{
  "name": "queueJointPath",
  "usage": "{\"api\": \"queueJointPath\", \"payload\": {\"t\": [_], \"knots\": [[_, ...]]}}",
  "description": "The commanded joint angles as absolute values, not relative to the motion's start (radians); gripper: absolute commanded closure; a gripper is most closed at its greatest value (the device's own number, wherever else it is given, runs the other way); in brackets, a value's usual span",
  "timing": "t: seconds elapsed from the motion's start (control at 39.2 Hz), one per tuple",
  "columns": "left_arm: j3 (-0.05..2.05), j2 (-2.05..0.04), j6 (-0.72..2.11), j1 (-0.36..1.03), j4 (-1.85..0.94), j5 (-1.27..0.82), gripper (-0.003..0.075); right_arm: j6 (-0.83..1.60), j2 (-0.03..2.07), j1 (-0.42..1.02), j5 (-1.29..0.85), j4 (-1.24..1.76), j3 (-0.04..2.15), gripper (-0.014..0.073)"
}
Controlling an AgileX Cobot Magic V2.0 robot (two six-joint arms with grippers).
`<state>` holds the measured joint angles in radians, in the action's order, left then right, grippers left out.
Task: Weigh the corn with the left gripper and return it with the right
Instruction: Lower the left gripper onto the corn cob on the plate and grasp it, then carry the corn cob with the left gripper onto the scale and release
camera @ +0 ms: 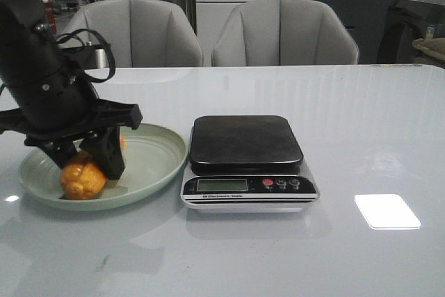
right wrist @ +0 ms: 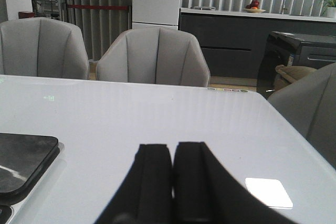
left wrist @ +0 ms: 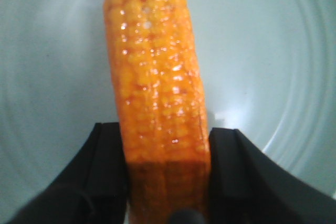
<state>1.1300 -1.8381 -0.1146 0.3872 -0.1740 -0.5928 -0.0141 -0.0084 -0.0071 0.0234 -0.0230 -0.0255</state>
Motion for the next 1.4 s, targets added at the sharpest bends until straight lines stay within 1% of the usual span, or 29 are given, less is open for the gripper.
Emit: {"api": "queueJointPath", "payload": {"t": [0.0,0.18,0.33,0.51,0.71,0.92,1.05,1.3,1.38], "knots": [[1.21,-1.786,-0.116,0.408,-0.199,-0.599,0.0602,-0.006,-0.029,-0.011,0.1,-0.032,-0.036,0.0442],[1.313,-1.786,-0.116,0.463,-0.225,-0.611,0.0606,-0.006,-0.029,-0.011,0.1,-0.032,-0.036,0.0442],[1.347,-1.786,-0.116,0.518,-0.294,-0.549,0.0606,-0.006,-0.029,-0.011,0.1,-0.032,-0.036,0.0442],[1.371,-1.813,-0.116,0.577,-0.305,-0.499,0.0605,-0.006,-0.029,-0.011,0.1,-0.032,-0.036,0.0442],[1.417,-1.869,-0.116,0.606,-0.348,-0.488,0.0605,-0.006,-0.029,-0.011,0.1,-0.032,-0.036,0.0442],[1.459,-1.913,-0.116,0.608,-0.416,-0.484,0.0601,-0.006,-0.029,-0.011,0.1,-0.032,-0.036,0.0442],[1.473,-1.927,-0.116,0.608,-0.437,-0.481,0.0538,-0.006,-0.029,-0.011,0.1,-0.032,-0.036,0.0442],[1.479,-1.954,-0.116,0.608,-0.484,-0.485,0.0331,-0.006,-0.029,-0.011,0.1,-0.032,-0.036,0.0442],[1.479,-1.957,-0.116,0.615,-0.491,-0.47,0.0309,-0.006,-0.029,-0.011,0.1,-0.032,-0.036,0.0442]]}}
